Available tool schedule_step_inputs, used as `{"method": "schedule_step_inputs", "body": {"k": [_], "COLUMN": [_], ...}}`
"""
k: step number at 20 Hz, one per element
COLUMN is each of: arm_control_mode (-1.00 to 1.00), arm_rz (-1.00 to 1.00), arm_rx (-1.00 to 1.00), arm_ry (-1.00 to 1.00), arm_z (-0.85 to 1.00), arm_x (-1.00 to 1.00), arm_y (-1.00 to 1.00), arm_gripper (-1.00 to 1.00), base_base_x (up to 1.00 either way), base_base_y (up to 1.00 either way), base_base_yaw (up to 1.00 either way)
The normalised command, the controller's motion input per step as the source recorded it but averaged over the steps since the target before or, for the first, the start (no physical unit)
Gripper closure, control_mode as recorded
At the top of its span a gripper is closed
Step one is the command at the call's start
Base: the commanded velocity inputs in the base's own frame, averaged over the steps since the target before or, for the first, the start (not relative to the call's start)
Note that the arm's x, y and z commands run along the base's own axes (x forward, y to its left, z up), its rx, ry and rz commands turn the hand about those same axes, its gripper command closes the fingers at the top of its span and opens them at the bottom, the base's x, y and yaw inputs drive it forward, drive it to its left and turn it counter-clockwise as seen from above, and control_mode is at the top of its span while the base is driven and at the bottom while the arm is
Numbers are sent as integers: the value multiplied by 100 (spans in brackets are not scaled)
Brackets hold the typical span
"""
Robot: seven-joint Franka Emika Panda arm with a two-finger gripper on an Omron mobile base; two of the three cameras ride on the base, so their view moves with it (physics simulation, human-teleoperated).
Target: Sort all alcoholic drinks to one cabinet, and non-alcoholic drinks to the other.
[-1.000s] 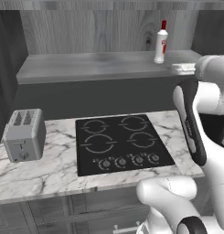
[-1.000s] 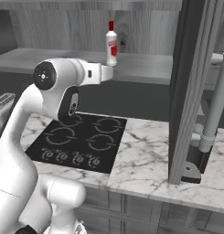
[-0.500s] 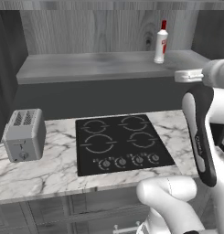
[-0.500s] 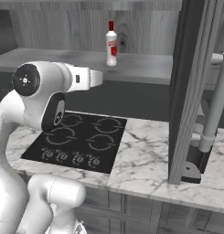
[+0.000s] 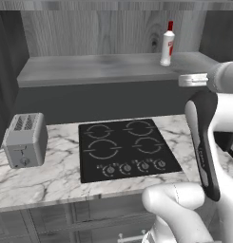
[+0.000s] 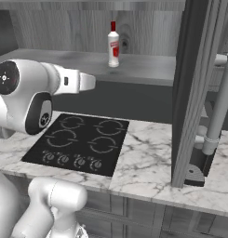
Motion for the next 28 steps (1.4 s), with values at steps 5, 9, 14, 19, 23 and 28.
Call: {"method": "schedule_step_inputs", "body": {"k": [5, 9, 14, 19, 23, 28], "arm_control_mode": [-100, -100, -100, -100, -100, -100], "arm_rz": [-3, -2, 0, 0, 0, 0], "arm_rx": [0, 0, 0, 0, 0, 0], "arm_ry": [0, 0, 0, 0, 2, 4], "arm_z": [0, 0, 0, 0, 0, 0], "arm_x": [-18, -17, -20, -18, -16, -17], "arm_y": [9, 1, 0, 0, 0, 0], "arm_gripper": [-100, -100, -100, -100, -100, -100], "base_base_x": [0, 0, 0, 0, 0, 0], "base_base_y": [0, 0, 0, 0, 0, 0], "base_base_yaw": [0, 0, 0, 0, 0, 0]}}
